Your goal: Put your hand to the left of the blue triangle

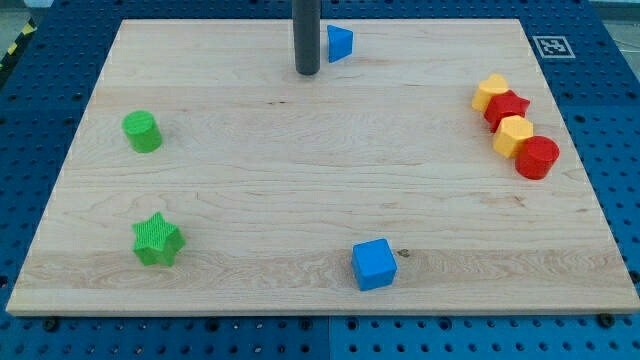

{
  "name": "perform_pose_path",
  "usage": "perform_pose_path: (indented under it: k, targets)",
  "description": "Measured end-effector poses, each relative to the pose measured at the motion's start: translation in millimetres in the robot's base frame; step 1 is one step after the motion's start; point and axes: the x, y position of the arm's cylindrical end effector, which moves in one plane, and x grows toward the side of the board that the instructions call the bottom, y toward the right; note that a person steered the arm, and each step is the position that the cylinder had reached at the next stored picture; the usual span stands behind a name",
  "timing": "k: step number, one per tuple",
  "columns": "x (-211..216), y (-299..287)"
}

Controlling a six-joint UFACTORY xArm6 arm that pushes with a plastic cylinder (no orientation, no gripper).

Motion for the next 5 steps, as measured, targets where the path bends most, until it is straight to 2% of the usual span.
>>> perform_pose_path:
  k: [3, 5]
  targets:
    - [-25, -6]
    - [-86, 4]
